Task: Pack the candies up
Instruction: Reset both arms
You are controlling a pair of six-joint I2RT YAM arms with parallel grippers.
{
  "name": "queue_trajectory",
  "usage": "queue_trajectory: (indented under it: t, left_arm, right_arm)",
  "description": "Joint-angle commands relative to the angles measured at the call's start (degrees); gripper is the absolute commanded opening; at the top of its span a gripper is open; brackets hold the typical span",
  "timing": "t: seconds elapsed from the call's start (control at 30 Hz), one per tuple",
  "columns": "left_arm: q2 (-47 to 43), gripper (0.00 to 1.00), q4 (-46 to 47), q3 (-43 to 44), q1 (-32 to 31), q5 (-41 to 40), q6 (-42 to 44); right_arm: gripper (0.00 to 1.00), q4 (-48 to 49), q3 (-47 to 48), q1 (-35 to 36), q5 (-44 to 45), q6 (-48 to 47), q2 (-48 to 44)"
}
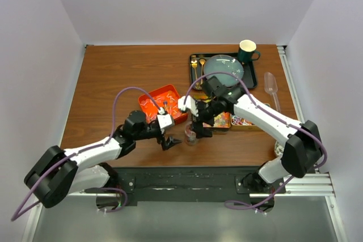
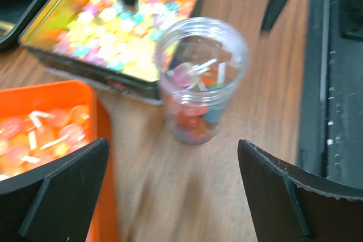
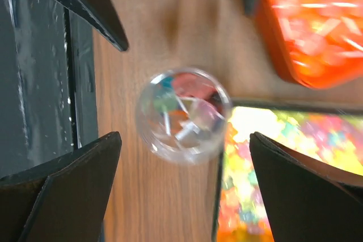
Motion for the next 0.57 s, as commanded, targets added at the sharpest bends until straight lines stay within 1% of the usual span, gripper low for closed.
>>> queue_trajectory:
  t: [0.0,0.03,0.07,0.1,0.13,0.17,0.2,0.27,0.33,0.37,0.4,0.43,0.53]
  left_arm:
    - [-0.5,1.0,-14.4,7.1,3.2,0.3,4.9]
    - [-0.4,1.0,-19.7,9.8,4.0,0.4,6.5]
    - [-0.5,1.0,-22.3,10.8,5.9,1.0,7.2]
    - [-1.3,1.0,-24.4,11.7,7.0,0.6,7.5]
    - [-1.7,1.0,-26.8,13.1,8.1,-0.1,7.2]
    - [-2.3,1.0,-26.8,13.6,10.6,-2.4,6.7]
    - [-3.4,1.0,-26.8,14.1,11.7,-4.1,5.9]
    - [-4.3,1.0,-26.8,14.5,15.3,-8.4,3.3]
    - [-4.4,1.0,-25.8,15.0,19.0,-8.2,1.2]
    - [-4.2,1.0,-25.1,15.0,24.2,-6.5,0.4]
    - [-3.7,1.0,-23.7,15.3,26.9,-6.0,-0.4]
    - [-3.2,1.0,-23.3,15.7,31.9,-6.1,-2.0]
    - [-1.5,1.0,-22.4,18.3,36.9,-7.0,-1.2]
  right_arm:
    - [0.99,-3.0,8.1,-4.4,-0.6,6.9,-3.5]
    - [0.99,-1.6,8.4,-5.1,1.6,8.8,-4.2]
    - [0.99,-0.3,8.3,-5.6,5.4,14.2,-4.6]
    - [0.99,0.4,8.4,-7.0,12.4,16.2,-4.6]
    - [0.99,1.9,8.3,-8.1,16.2,18.2,-4.6]
    - [0.99,3.4,7.9,-9.2,19.7,23.4,-4.7]
    - [0.99,5.4,6.4,-10.4,30.1,26.5,-5.0]
    - [0.99,9.8,4.3,-11.8,36.6,31.7,-7.2]
    - [0.99,11.7,1.1,-14.3,42.1,33.6,-9.5]
    - [0.99,11.6,0.3,-15.0,42.2,34.4,-11.8]
    - [0.99,11.5,-1.1,-16.6,42.6,34.7,-12.9]
    - [0.99,10.7,-1.7,-17.3,41.5,34.9,-13.8]
    - [0.99,10.3,-4.5,-19.7,40.2,34.5,-18.0]
